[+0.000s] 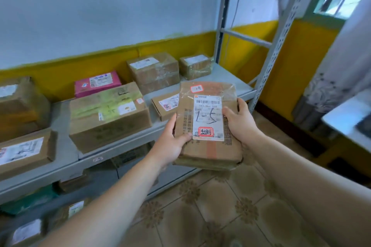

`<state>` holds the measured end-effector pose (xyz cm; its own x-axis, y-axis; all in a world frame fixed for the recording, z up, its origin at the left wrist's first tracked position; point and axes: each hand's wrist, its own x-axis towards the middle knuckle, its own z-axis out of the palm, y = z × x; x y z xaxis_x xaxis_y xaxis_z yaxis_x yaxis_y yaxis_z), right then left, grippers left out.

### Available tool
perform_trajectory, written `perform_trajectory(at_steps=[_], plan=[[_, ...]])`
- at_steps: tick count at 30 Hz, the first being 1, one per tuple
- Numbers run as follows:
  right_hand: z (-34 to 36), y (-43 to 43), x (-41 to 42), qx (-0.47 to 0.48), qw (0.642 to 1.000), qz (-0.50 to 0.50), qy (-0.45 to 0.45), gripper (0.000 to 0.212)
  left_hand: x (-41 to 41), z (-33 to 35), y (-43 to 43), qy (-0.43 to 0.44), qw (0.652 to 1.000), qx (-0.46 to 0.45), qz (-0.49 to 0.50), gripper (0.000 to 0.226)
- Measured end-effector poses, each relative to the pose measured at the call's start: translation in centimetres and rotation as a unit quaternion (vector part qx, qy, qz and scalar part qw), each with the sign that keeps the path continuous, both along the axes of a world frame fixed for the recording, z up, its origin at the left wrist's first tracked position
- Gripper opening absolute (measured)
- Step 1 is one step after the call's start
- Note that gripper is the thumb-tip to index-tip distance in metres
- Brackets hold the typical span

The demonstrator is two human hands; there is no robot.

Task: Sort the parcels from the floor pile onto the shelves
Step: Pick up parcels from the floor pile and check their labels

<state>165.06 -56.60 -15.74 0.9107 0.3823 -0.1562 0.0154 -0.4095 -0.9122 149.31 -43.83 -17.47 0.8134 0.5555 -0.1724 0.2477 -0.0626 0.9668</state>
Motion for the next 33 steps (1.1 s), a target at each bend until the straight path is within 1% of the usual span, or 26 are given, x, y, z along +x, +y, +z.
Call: perform_trajectory(at_steps=[3, 5, 8, 10, 12, 13, 14, 16, 18, 19, 20, 22, 23, 25, 27, 28, 30, 31, 33], plan=[[0.2, -1.0, 4.8, 0.024, 0.999, -0.021, 0.012, 0.064, 5.5, 0.4, -0.7, -0.011, 1.000, -0.003, -0.008, 0.069], [0.7, -1.6, 8.2, 0.042, 0.999, -0.021, 0.019, 0.062, 9.0, 0.5, -1.3, -0.017, 1.000, 0.003, -0.008, 0.065], [1.2, -2.1, 13.4, 0.052, 0.998, -0.025, 0.014, 0.060, 13.5, -0.4, -1.8, -0.002, 0.999, -0.040, 0.026, 0.054], [1.4, -1.9, 16.3, 0.053, 0.998, -0.026, 0.013, 0.061, 15.8, -0.9, -2.1, 0.021, 0.994, -0.094, 0.055, 0.041], [1.6, -1.3, 18.5, 0.054, 0.998, -0.021, 0.019, 0.063, 17.9, -0.8, -2.3, 0.003, 0.985, -0.147, 0.091, 0.024], [1.7, -1.0, 19.4, 0.052, 0.998, -0.016, 0.020, 0.066, 18.9, -0.4, -2.3, -0.015, 0.980, -0.155, 0.121, 0.018], [1.7, -0.6, 20.2, 0.048, 0.999, -0.009, 0.021, 0.068, 19.7, -0.1, -2.0, -0.030, 0.977, -0.144, 0.154, 0.015], [1.8, 0.3, 21.5, 0.042, 0.999, 0.010, 0.019, 0.074, 21.0, 0.8, -1.0, -0.033, 0.978, -0.081, 0.190, 0.019], [2.0, 1.3, 22.7, 0.051, 0.998, 0.029, 0.020, 0.078, 21.8, 1.6, 0.5, -0.018, 0.980, -0.018, 0.196, 0.025], [2.3, 1.9, 23.4, 0.052, 0.998, 0.033, 0.016, 0.081, 22.1, 1.9, 1.4, -0.009, 0.981, -0.003, 0.192, 0.027], [2.6, 2.2, 24.0, 0.040, 0.999, 0.028, -0.001, 0.085, 22.3, 2.2, 2.3, -0.005, 0.982, -0.001, 0.188, 0.026], [3.4, 2.9, 25.8, -0.005, 0.997, 0.010, -0.080, 0.094, 22.9, 3.2, 4.2, -0.004, 0.986, -0.001, 0.169, 0.018], [3.8, 3.0, 26.4, -0.017, 0.993, 0.004, -0.119, 0.094, 23.0, 3.6, 5.1, 0.000, 0.988, 0.004, 0.156, 0.017], [4.5, 3.8, 28.0, -0.029, 0.986, 0.023, -0.165, 0.083, 23.4, 4.1, 7.0, 0.012, 0.992, 0.001, 0.123, 0.018], [4.8, 4.7, 29.1, -0.077, 0.979, 0.067, -0.179, 0.068, 24.1, 4.0, 8.6, 0.019, 0.994, -0.005, 0.109, 0.020], [4.7, 5.0, 29.7, -0.104, 0.974, 0.082, -0.186, 0.065, 24.6, 3.8, 9.1, 0.012, 0.994, -0.012, 0.112, 0.020], [4.3, 5.4, 30.6, -0.154, 0.963, 0.091, -0.203, 0.065, 25.7, 3.4, 9.6, -0.004, 0.991, -0.009, 0.130, 0.019], [4.1, 5.6, 31.1, -0.177, 0.957, 0.092, -0.213, 0.066, 26.3, 3.1, 9.7, -0.012, 0.990, -0.008, 0.143, 0.023], [3.8, 5.9, 31.9, -0.217, 0.943, 0.101, -0.231, 0.068, 27.6, 2.0, 9.8, -0.031, 0.985, -0.028, 0.170, 0.040]])
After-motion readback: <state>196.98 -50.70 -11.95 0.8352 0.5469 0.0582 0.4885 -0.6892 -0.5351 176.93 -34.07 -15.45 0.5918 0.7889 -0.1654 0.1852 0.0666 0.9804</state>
